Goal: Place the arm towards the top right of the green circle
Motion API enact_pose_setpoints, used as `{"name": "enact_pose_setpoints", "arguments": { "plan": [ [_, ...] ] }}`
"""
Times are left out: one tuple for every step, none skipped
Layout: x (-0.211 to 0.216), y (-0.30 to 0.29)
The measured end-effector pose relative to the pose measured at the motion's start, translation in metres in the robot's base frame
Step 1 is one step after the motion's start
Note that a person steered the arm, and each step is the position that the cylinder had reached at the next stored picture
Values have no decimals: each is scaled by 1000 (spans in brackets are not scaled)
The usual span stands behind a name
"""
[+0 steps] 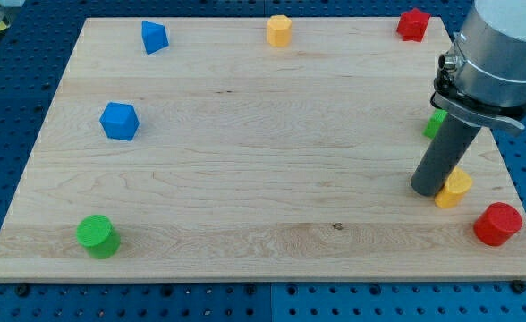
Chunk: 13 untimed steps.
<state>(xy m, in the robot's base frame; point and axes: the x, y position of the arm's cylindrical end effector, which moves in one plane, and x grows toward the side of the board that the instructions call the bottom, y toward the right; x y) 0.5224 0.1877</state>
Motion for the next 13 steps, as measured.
{"name": "enact_pose_setpoints", "arguments": {
  "plan": [
    [0,18],
    [0,24],
    [0,31],
    [0,32],
    [0,15],
    [0,-24],
    [0,-57],
    [4,-97],
    [21,-128],
    [22,-131],
    [26,-133],
    [58,-141],
    [65,-166]
  ]
}}
